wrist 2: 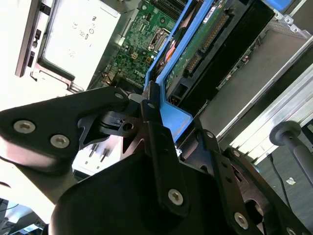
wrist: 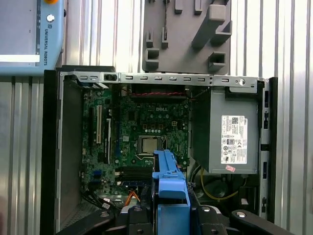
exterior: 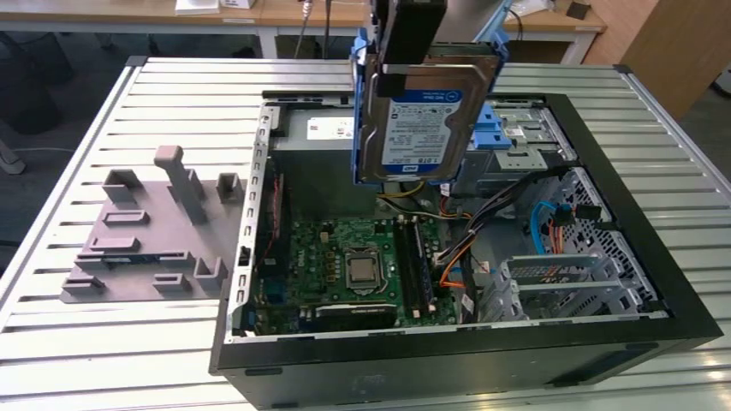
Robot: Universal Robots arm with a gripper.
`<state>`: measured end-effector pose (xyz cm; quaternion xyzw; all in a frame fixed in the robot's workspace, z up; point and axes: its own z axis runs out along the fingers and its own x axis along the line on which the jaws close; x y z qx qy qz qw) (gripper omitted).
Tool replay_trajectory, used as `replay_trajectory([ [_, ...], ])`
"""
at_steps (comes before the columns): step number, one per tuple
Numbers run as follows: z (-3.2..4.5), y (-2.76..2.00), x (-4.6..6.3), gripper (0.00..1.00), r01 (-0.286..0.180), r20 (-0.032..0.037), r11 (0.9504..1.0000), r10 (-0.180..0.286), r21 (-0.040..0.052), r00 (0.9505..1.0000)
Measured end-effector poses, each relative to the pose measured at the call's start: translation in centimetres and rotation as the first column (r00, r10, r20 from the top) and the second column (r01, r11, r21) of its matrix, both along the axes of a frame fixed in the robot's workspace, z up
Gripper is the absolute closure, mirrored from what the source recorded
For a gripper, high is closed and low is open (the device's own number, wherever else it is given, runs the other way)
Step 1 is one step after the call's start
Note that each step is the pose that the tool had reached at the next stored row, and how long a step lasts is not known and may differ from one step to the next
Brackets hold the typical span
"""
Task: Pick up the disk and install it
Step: 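Insert the disk into the insertion slot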
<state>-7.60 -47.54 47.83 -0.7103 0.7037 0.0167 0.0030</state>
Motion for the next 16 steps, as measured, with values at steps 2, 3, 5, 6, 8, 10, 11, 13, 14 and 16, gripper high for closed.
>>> replay_trajectory([
  [2,0.00,-0.02,0.0,0.64,0.000,0.0000,1.0000,0.000,-0.0003,1.0000],
  [3,0.00,-0.02,0.1,0.64,0.000,0.0000,1.0000,0.000,-0.0006,1.0000],
  [5,0.00,-0.06,0.1,0.64,0.000,0.0000,1.0000,0.000,-0.0012,1.0000],
  [6,0.00,-0.13,0.1,0.64,0.000,0.0000,1.0000,0.000,-0.0014,1.0000],
  [8,0.00,-0.43,0.2,0.64,0.000,0.0000,1.0000,0.000,-0.0018,1.0000],
  [10,-0.02,-0.80,0.2,0.64,0.001,0.0000,1.0000,-0.001,-0.0018,1.0000],
  [11,-0.03,-1.00,0.2,0.64,0.001,0.0000,1.0000,-0.001,-0.0018,1.0000],
  [13,-0.05,-1.37,0.2,0.64,0.001,0.0000,1.0000,-0.001,-0.0019,1.0000],
  [14,-0.06,-1.55,0.2,0.64,0.001,0.0000,1.0000,-0.001,-0.0019,1.0000],
  [16,-0.09,-1.79,0.3,0.64,0.001,0.0000,1.0000,-0.001,-0.0021,1.0000],
])
